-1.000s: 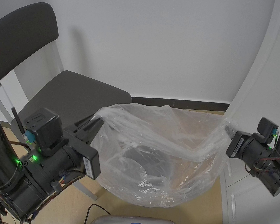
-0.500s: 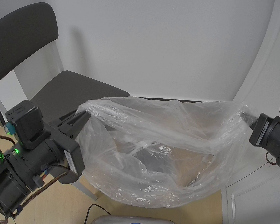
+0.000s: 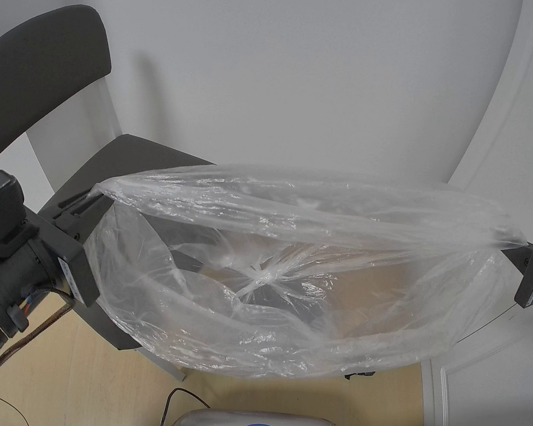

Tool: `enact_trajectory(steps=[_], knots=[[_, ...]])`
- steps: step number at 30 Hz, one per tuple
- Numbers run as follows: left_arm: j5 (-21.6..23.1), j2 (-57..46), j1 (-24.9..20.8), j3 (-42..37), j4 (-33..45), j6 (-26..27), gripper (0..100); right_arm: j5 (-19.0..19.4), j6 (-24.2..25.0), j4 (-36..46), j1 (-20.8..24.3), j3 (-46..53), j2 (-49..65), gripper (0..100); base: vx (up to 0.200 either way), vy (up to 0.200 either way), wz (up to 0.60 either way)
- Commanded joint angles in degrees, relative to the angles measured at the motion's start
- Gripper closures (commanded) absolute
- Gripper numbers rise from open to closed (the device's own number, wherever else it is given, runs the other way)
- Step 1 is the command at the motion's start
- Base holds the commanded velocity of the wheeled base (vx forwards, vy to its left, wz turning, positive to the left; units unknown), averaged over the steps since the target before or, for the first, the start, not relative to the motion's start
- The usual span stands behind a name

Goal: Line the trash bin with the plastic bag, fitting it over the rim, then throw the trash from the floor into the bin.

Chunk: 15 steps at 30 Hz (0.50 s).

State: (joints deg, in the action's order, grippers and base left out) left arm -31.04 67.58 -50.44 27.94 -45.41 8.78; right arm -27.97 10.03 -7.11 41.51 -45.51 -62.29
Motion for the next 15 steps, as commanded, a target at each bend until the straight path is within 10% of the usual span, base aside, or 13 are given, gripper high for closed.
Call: enact_trajectory(steps=[1,15], knots=[[0.0,-1.8,0.3,0.2,0.0,0.0,100,0.0,-0.6,-0.2,0.0,1.0,1.9,100,0.0,0.0,0.0],[0.4,-1.7,2.5,0.5,0.1,0.0,100,-0.1,-1.6,-0.2,0.0,1.7,2.4,100,0.0,0.0,0.0]])
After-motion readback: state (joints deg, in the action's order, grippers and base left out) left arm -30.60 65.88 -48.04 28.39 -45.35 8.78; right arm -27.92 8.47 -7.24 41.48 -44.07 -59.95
